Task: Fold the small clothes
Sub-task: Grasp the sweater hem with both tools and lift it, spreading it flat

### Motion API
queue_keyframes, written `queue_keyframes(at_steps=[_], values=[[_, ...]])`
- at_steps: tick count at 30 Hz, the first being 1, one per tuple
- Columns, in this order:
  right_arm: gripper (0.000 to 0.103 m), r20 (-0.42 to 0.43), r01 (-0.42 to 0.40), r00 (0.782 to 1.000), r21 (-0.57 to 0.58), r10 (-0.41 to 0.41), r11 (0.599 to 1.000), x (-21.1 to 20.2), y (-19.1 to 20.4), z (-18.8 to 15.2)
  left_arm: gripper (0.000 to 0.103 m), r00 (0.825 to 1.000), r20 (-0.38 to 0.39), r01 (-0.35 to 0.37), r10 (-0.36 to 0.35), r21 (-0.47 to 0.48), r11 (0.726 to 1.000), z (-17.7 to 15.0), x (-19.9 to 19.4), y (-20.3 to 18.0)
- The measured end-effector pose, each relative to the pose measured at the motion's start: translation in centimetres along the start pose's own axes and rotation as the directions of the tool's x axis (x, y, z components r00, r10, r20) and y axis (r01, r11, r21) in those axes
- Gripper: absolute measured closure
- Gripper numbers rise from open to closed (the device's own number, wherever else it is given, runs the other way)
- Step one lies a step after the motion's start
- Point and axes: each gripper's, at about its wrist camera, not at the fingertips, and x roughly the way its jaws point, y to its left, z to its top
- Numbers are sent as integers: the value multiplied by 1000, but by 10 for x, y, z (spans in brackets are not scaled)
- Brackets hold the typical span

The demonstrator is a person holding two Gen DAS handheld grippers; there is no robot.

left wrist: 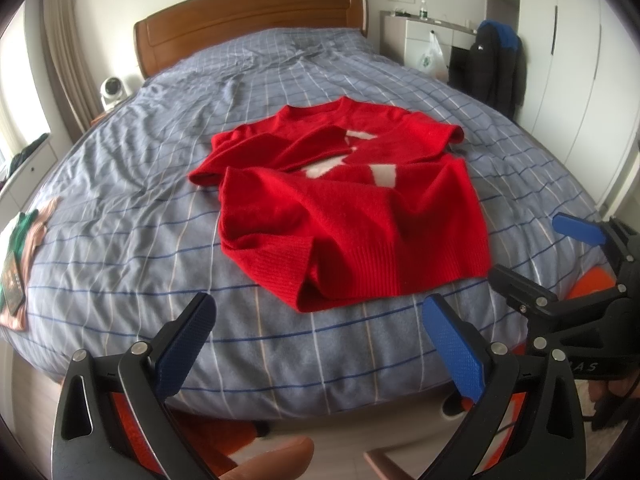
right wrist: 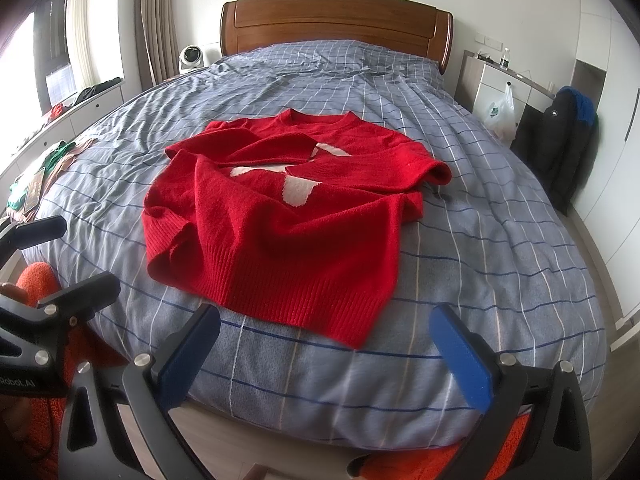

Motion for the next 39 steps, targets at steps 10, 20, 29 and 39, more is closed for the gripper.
queue_keyframes(at_steps=[10, 20, 29, 39], values=[[0, 36, 55, 998, 38, -56, 998, 0, -22, 4, 0, 994, -87, -84, 71, -154, 985, -7, 22, 59], [1, -124, -72, 988, 172, 94, 983, 60, -85, 1, 5, 964, -208, 107, -164, -259, 960, 7, 91, 91], [95, -233, -295, 911, 211, 341, 932, 102, -68, -14, 98, 930, -260, 213, -258, -192, 958, 9, 97, 59], [93, -298, -336, 869, 231, 395, 913, 51, -101, -45, 69, 915, -316, 219, -251, -131, 967, -39, 46, 84]])
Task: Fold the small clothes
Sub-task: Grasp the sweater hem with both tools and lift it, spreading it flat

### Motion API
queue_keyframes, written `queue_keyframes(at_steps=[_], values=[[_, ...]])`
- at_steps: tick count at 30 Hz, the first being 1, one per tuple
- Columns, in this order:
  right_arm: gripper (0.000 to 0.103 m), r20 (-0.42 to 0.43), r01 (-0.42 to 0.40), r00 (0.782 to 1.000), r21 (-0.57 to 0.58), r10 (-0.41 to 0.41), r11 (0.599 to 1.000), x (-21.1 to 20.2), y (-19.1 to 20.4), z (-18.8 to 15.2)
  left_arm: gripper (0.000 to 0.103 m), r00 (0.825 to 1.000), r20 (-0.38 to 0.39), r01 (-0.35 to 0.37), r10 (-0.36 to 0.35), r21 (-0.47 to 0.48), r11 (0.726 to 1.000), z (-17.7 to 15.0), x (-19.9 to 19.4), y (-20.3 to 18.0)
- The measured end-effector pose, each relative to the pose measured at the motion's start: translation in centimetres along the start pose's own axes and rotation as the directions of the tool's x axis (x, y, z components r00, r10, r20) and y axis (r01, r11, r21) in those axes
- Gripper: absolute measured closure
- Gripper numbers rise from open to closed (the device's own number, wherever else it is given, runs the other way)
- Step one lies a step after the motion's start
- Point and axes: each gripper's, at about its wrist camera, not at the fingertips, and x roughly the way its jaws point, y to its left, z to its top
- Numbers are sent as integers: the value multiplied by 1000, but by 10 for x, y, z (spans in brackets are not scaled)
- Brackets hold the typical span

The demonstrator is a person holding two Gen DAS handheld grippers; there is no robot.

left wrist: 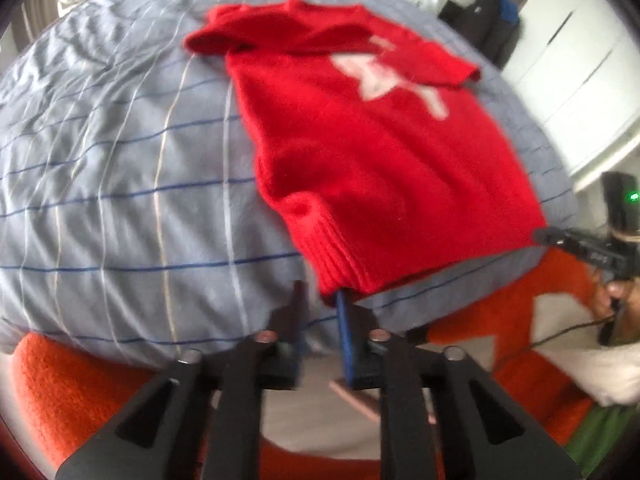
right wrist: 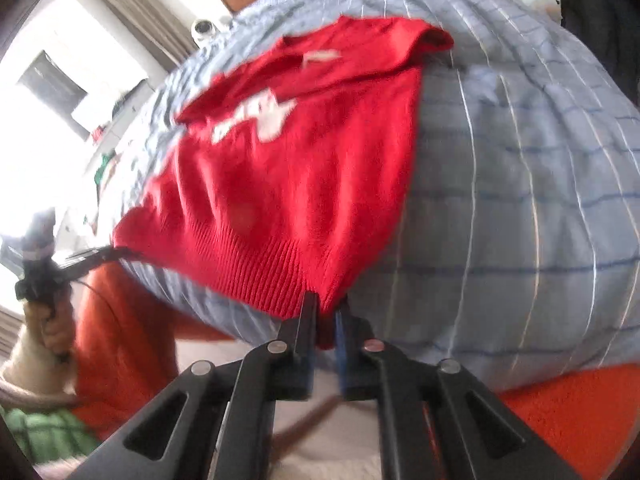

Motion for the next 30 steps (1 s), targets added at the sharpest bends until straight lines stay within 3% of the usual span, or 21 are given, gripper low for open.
queue_keyframes(at_steps=[1, 2, 3, 4, 6, 11, 13, 14, 15, 17, 18, 22, 25, 30], values=[[89, -9, 8, 1000, 7, -8, 1000, 7, 0, -1, 58, 1000, 5, -3, 3, -5, 1000, 0, 0, 1], [84, -20, 9, 1000, 15, -9, 1000, 10, -3, 0, 36, 1000, 23, 2, -2, -15, 1000, 0, -3, 3], [71, -32, 2, 999, 23, -1, 1000, 13, -5, 0, 23, 999, 53, 8, -6, -26, 1000, 0, -8, 6], [52, -28, -7, 1000, 32, 8, 999, 12, -8, 0, 20, 996, 88, 13, -10, -34, 999, 2, -12, 11], [40, 11, -27, 1000, 56, 27, 998, 4, -13, -1, 18, 993, 116, 35, -30, -41, 999, 4, -17, 16], [40, 64, -64, 996, 99, 58, 993, -4, -29, 9, 17, 994, 77, 84, -79, -67, 994, 21, 10, 14], [40, 51, -70, 997, 95, 66, 993, 5, -29, 14, 25, 998, 32, 53, -51, -62, 997, 21, 24, 7], [40, 37, -90, 996, 92, 87, 992, 13, -27, 17, 52, 999, -1, 46, -46, -64, 997, 21, 35, 2], [41, 25, -108, 994, 86, 107, 990, 19, -25, 18, 97, 998, -30, 45, -47, -68, 997, 18, 41, -2], [62, -19, -95, 995, 46, 96, 994, 36, -15, 23, 99, 998, -65, 20, -26, -88, 996, 15, 47, -4], [96, -33, -59, 998, 32, 60, 998, 42, -11, 24, 99, 998, -51, 17, -22, -86, 996, 12, 40, -4], [97, -31, -16, 999, 21, 17, 1000, 22, -2, 18, 100, 1000, -15, -23, 22, -56, 998, -5, 13, 2], [97, -13, -1, 1000, 39, 2, 999, 6, 0, 10, 100, 998, -34, -61, 60, -27, 998, -11, 23, 5], [98, -53, 55, 997, 98, -50, 994, 44, -12, 10, 100, 987, -58, -150, 151, 11, 989, -3, 57, -3]])
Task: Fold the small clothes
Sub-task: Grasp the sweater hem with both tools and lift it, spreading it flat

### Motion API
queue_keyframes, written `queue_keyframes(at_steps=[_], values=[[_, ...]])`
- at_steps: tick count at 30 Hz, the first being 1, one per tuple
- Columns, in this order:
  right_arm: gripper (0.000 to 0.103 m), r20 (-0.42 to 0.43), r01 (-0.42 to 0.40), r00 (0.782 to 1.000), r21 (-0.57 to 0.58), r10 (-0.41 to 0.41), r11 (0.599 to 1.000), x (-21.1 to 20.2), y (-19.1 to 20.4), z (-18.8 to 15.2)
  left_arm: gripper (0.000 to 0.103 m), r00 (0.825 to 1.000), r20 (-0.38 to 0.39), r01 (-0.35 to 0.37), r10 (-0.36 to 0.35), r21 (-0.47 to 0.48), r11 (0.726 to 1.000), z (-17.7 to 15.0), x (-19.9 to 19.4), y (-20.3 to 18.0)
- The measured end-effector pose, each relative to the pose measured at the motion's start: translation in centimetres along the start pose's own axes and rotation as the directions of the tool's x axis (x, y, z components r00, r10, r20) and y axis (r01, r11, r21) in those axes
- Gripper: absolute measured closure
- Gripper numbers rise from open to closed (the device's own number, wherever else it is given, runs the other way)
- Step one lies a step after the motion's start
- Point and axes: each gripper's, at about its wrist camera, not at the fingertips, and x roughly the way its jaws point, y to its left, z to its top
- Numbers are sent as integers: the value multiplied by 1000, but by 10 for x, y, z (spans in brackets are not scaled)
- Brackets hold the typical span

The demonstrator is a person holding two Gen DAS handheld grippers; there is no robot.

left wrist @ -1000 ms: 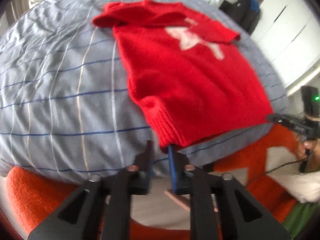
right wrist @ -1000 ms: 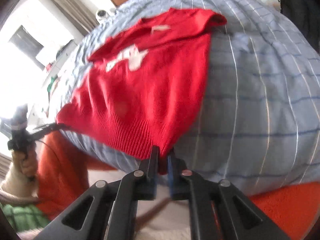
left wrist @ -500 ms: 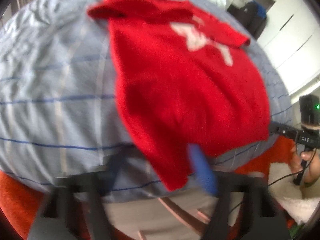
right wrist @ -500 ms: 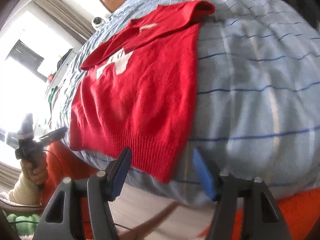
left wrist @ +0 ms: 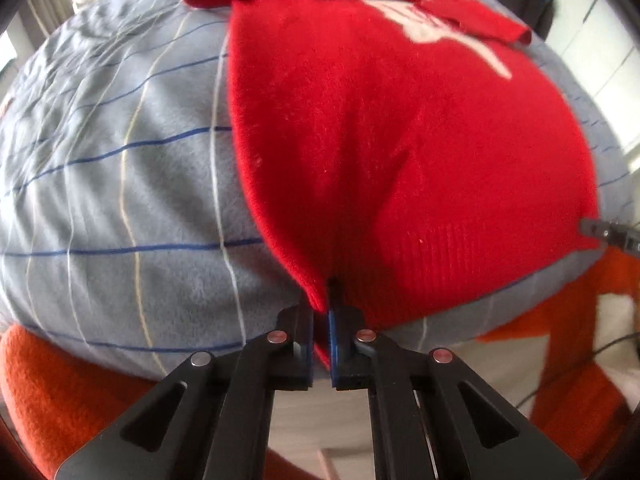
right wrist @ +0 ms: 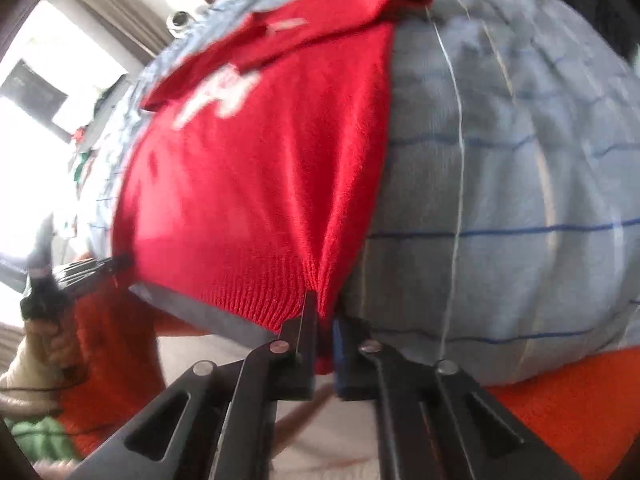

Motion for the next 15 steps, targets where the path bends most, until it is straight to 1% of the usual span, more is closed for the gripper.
queue_keyframes(at_steps=[3, 7, 12, 15], values=[[98, -3, -1, 1000, 37, 1, 999, 11, -3, 3, 99, 1000, 8, -3, 3, 5, 1000, 1, 2, -1], [98, 1, -7, 1000, 49, 7, 999, 13, -4, 2, 99, 1000, 16, 0, 0, -7, 1000, -2, 5, 3], [97, 9, 3, 1000, 48, -3, 999, 14, 3, 1, 98, 1000, 26, -7, 7, -2, 1000, -17, 9, -4], [98, 13, -6, 1000, 56, 6, 998, 11, -9, -2, 97, 1000, 26, -2, 2, 1, 1000, -20, 12, -5]])
